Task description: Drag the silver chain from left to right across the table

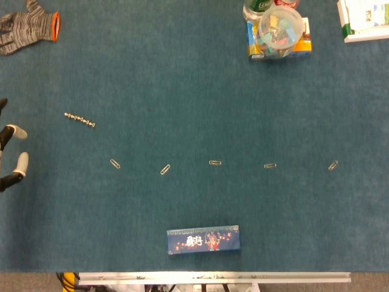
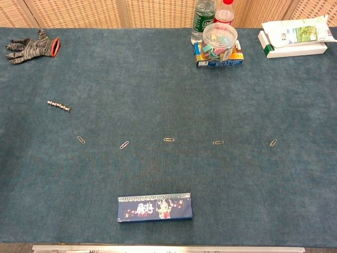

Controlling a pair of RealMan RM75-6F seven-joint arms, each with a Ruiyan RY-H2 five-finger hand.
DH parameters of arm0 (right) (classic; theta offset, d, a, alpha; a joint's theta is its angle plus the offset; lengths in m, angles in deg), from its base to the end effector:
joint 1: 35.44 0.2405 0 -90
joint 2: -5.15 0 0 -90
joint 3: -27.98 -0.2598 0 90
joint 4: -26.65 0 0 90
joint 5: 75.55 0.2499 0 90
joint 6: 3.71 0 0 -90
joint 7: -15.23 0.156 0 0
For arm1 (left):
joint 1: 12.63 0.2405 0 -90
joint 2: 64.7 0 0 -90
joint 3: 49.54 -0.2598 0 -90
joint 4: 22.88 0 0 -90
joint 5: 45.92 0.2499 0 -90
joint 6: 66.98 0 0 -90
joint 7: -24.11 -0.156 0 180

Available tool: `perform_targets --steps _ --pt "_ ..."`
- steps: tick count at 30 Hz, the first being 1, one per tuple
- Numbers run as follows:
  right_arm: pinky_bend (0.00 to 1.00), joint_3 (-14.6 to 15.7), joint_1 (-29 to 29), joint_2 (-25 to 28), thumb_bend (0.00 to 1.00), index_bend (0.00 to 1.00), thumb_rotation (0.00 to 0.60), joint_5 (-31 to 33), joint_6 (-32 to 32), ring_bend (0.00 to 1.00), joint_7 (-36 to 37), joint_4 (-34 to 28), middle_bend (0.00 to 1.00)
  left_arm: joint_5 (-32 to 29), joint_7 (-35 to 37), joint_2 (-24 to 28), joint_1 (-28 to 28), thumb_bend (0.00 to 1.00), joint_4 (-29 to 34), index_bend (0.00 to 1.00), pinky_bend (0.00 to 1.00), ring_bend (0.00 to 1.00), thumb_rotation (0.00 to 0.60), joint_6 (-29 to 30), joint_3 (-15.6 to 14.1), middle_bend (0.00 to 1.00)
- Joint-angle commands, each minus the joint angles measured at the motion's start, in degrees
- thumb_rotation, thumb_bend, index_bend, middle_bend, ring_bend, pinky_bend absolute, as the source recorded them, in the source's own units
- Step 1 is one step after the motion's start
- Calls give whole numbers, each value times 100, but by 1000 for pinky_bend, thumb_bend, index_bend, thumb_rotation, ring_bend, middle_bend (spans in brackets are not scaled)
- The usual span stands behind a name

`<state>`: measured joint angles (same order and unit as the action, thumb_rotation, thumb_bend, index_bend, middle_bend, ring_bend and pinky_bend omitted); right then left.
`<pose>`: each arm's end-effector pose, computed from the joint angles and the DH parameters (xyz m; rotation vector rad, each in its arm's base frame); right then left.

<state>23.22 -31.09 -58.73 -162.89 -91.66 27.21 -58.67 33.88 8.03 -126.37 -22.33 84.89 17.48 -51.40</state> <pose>-0.3498 -0.2034 0.1515 1.3202 -0.8952 1.0329 -0.2779 0.1939 0.1041 -1.4516 -0.9323 -0.7989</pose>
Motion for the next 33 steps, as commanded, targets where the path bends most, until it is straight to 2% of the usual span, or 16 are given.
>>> perform_targets --steps 1,6,14,19,25,33 --pt "451 20 26 14 272 237 600 -60 33 236 28 3 267 26 -84 12 36 399 81 386 99 23 600 -5 4 86" --pt "451 48 72 36 272 237 600 -138 88 236 52 -17 267 32 -334 84 65 399 220 403 99 23 600 -1 34 86" --pt "451 15 18 45 272 237 600 -31 41 236 113 -1 267 36 -251 163 -50 399 318 404 99 23 600 -240 152 86" --pt "451 -29 -13 38 272 237 600 37 -10 236 106 2 267 175 301 299 -305 398 337 404 99 23 600 -708 221 86" --pt "451 -73 7 22 272 237 600 104 27 236 24 -13 267 323 1034 279 -723 399 79 404 98 20 600 -1324 368 84" --pt "451 -145 69 22 273 237 600 233 159 236 -19 -18 267 285 1504 22 -1292 383 -502 404 40 0 600 -2049 591 4"
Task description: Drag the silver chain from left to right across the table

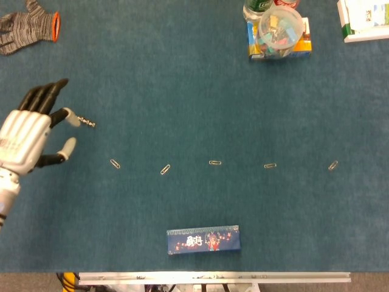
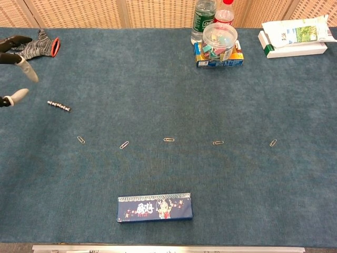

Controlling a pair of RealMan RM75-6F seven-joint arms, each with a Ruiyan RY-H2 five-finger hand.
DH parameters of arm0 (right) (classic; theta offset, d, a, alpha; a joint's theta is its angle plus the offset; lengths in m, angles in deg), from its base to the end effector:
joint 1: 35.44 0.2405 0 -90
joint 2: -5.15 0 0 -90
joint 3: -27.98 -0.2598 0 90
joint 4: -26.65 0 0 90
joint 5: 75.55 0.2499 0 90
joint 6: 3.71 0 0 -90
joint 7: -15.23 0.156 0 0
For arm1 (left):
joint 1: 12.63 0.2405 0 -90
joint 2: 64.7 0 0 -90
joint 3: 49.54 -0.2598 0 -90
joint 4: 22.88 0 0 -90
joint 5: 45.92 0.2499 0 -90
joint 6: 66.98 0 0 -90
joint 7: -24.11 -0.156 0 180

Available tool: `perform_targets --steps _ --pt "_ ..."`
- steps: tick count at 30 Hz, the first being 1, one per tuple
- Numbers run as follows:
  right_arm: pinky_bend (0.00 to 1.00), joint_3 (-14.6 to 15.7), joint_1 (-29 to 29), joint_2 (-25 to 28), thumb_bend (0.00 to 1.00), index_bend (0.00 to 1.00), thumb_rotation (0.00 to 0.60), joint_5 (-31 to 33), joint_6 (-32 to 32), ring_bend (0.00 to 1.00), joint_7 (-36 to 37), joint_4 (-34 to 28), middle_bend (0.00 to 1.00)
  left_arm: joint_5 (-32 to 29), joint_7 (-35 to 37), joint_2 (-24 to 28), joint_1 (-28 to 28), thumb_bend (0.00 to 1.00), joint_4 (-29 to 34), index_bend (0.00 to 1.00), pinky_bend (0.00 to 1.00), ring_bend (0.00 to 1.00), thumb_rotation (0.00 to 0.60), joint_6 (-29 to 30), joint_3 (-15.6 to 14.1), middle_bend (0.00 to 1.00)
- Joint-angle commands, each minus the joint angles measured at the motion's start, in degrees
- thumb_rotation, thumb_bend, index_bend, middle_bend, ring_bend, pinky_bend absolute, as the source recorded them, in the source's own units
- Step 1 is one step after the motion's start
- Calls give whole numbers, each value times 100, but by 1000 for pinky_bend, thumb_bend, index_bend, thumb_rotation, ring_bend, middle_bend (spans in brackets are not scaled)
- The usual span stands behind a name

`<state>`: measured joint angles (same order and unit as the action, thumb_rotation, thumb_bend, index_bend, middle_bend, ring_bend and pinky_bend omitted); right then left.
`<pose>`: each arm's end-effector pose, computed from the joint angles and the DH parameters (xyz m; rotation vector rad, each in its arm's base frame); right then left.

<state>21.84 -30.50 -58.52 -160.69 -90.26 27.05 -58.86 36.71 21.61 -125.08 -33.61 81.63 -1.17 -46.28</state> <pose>-0.3520 -0.2129 0.1560 1.2884 -0.8997 1.0235 -0.2431 0.2629 0.0781 -1.7193 -1.0511 -0.9415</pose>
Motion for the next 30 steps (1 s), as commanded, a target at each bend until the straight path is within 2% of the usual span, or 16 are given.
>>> perform_targets --steps 1,5,16,20,30 --pt "451 -10 13 3 273 237 600 22 30 236 -2 3 267 17 185 -138 -222 372 -246 404 37 0 600 -256 89 1" --pt "451 -35 17 9 272 237 600 72 55 236 22 16 267 98 376 -291 -458 339 -566 404 32 0 600 -554 100 0" --pt "451 -98 28 8 272 237 600 229 148 236 58 59 267 68 626 -855 -1015 336 -1446 403 27 0 600 -1146 186 0" --pt "451 -123 32 9 272 237 600 282 176 236 72 73 267 22 713 -1083 -1186 249 -1794 403 27 0 600 -1296 228 0" --pt "451 -175 1 37 272 237 600 352 151 236 154 91 267 76 1016 -1564 -1416 246 -2764 406 27 0 600 -1575 66 0"
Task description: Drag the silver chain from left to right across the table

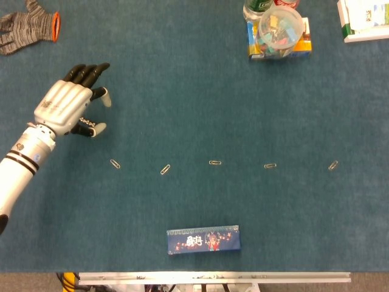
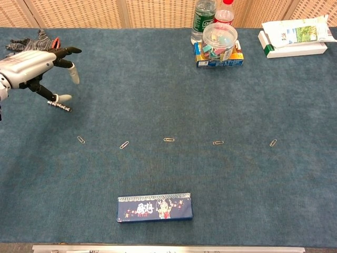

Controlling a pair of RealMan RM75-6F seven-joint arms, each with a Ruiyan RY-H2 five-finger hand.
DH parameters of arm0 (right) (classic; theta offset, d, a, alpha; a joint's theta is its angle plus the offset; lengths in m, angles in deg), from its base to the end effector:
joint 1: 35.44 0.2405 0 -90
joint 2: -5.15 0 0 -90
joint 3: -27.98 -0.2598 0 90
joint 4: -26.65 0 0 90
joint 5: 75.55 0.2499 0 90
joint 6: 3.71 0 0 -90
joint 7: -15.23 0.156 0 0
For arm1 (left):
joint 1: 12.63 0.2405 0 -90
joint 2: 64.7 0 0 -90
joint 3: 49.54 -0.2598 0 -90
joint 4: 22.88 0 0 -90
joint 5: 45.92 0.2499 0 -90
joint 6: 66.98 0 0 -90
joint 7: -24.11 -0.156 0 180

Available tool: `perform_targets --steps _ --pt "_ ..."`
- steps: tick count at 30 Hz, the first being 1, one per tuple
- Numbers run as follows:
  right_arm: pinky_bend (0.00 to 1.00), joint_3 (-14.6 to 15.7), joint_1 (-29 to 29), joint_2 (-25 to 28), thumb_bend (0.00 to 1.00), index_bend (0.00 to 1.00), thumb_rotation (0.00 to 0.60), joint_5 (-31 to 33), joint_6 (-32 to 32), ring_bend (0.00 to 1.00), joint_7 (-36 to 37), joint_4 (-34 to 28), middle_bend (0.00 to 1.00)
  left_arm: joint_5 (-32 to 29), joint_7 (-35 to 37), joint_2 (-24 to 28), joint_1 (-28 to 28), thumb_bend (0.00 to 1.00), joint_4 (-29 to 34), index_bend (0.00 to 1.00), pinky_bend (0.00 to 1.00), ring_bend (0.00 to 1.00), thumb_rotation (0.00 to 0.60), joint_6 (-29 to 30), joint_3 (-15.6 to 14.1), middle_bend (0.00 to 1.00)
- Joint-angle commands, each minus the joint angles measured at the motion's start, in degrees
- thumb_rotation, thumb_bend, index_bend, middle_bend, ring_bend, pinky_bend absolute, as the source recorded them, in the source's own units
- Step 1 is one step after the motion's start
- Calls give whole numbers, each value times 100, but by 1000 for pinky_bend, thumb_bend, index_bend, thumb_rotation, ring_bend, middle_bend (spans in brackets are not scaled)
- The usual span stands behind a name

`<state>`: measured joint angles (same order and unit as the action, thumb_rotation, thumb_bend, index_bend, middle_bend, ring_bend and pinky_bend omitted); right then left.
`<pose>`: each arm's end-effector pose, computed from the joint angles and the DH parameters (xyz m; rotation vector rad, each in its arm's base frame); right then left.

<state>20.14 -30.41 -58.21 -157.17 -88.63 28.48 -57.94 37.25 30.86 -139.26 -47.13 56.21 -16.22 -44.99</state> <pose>-0.3629 -0.2205 0.1664 1.2227 -0.9192 1.0082 -0.2592 0.3559 0.0139 -1.9116 -1.0198 -0.8330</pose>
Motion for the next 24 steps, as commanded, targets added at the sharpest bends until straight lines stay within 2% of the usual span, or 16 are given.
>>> perform_targets --steps 1,14,24 --pt "451 -7 -13 10 272 237 600 0 -20 236 21 -1 267 21 108 -179 -76 246 -289 406 27 0 600 -84 -75 0" --pt "451 -12 -58 35 272 237 600 -47 -101 236 66 -21 267 229 90 -525 -198 246 -1053 413 27 0 600 -134 -337 0" --pt "451 14 -3 13 273 238 600 -73 16 236 22 -10 267 204 89 -623 -192 246 -1406 419 27 0 600 -156 -445 0"
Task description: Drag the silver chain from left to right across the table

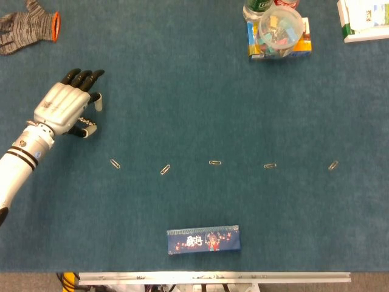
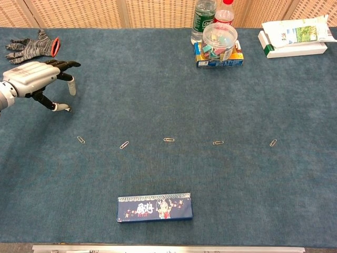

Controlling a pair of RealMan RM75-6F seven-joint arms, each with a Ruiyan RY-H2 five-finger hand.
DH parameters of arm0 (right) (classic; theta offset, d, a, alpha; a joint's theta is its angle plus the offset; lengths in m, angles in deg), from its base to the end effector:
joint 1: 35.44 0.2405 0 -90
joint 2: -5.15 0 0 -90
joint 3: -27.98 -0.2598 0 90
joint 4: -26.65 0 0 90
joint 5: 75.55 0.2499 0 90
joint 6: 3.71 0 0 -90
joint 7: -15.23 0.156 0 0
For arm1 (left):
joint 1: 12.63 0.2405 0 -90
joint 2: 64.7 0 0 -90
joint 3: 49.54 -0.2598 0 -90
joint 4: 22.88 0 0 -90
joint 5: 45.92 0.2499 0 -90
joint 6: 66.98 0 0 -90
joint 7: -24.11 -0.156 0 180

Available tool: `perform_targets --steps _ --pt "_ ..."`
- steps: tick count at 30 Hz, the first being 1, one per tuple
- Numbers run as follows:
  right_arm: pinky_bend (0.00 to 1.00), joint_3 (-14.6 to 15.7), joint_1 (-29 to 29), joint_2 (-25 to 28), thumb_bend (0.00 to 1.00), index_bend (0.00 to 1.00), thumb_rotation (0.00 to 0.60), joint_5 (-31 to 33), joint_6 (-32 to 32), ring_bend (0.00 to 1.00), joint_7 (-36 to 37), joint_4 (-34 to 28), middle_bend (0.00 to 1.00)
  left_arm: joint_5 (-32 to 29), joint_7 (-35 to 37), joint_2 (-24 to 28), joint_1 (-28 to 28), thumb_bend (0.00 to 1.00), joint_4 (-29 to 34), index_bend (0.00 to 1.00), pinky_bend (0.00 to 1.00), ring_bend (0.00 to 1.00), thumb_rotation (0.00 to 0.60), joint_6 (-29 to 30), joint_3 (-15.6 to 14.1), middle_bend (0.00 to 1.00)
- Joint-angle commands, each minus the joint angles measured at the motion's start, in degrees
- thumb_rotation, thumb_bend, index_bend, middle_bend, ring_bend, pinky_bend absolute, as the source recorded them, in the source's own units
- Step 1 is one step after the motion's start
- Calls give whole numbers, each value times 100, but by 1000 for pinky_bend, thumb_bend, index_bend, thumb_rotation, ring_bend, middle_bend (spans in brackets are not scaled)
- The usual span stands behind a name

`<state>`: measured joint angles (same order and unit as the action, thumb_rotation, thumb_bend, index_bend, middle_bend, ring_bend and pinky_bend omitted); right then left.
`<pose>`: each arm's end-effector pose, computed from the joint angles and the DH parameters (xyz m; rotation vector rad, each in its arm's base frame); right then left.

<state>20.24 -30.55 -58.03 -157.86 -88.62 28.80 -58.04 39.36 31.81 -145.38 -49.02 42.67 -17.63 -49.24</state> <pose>-0.3619 -0.2193 0.1661 1.2328 -0.9212 1.0128 -0.2991 0.3691 -0.0036 -1.9698 -0.9197 -0.6782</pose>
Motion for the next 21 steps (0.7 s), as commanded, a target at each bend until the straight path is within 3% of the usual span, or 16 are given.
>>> perform_targets --steps 1,21 --pt "451 4 14 -8 273 238 600 -3 22 236 -14 0 267 -10 -12 -11 -7 246 -78 420 27 0 600 -22 -25 0" --pt "451 25 51 -28 272 238 600 -5 101 236 -66 -2 267 -25 -146 -125 -6 248 -558 423 27 0 600 -153 -205 0"
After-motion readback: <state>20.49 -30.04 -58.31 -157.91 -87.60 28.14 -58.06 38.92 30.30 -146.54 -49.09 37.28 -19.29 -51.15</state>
